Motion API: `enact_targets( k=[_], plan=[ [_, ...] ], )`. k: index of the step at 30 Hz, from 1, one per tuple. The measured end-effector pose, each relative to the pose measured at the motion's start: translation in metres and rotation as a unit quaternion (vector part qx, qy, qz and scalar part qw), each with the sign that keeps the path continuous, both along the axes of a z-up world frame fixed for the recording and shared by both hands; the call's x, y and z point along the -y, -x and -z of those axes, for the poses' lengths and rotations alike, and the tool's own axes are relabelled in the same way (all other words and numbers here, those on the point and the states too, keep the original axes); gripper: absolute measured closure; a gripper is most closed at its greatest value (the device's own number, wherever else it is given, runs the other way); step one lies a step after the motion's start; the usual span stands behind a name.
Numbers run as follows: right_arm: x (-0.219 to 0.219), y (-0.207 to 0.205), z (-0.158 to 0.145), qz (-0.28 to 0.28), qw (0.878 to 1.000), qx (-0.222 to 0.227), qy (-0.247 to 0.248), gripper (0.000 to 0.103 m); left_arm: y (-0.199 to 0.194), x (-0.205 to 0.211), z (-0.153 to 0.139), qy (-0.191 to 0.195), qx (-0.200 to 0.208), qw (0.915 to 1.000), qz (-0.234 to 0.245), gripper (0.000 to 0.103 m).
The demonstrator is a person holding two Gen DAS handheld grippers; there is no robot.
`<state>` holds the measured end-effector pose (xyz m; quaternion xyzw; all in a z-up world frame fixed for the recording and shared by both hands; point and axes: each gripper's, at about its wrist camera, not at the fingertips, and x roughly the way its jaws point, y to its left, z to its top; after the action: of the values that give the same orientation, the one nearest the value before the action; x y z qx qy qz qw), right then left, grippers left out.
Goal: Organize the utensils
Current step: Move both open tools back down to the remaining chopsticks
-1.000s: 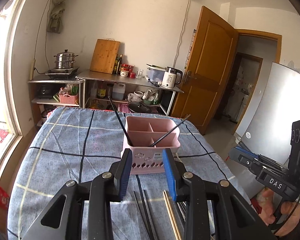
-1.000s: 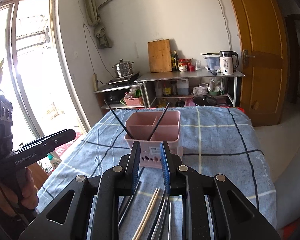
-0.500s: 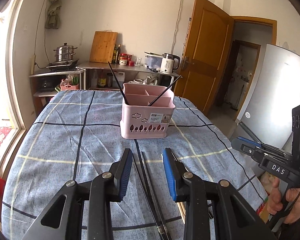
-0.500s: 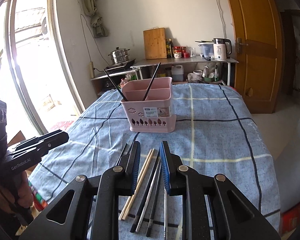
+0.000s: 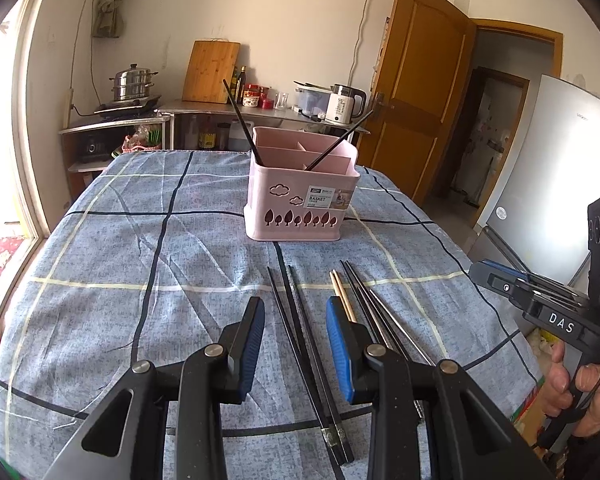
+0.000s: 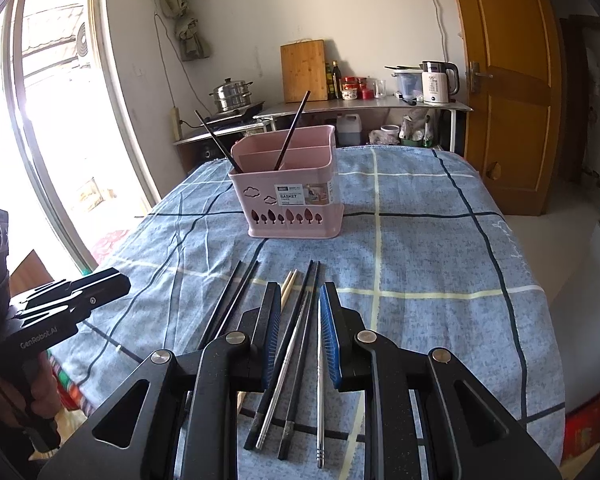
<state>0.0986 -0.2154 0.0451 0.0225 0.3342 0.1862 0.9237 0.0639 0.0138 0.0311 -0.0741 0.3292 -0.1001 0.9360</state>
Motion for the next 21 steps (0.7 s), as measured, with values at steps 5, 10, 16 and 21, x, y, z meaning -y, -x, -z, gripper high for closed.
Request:
enact_targets(
  k=[5, 10, 16, 21],
  plan=[
    [-0.001, -0.008, 0.013, 0.0, 1.0, -0.018, 0.006, 0.082, -0.014, 0.0, 0.013, -0.001, -0.018, 0.9998, 0.003, 0.072],
    [-0.005, -0.023, 0.035, -0.005, 0.999, -0.047, 0.018, 0.082, -0.036, 0.0, 0.03, -0.003, -0.039, 0.9992, 0.005, 0.071],
    [-0.011, -0.044, 0.062, -0.015, 0.996, -0.085, 0.032, 0.082, -0.069, 0.004, 0.051, -0.007, -0.07, 0.9975, 0.01, 0.071],
    [-0.017, -0.061, 0.08, -0.023, 0.992, -0.114, 0.04, 0.082, -0.095, 0.006, 0.069, -0.004, -0.097, 0.9952, 0.008, 0.071]
  ],
)
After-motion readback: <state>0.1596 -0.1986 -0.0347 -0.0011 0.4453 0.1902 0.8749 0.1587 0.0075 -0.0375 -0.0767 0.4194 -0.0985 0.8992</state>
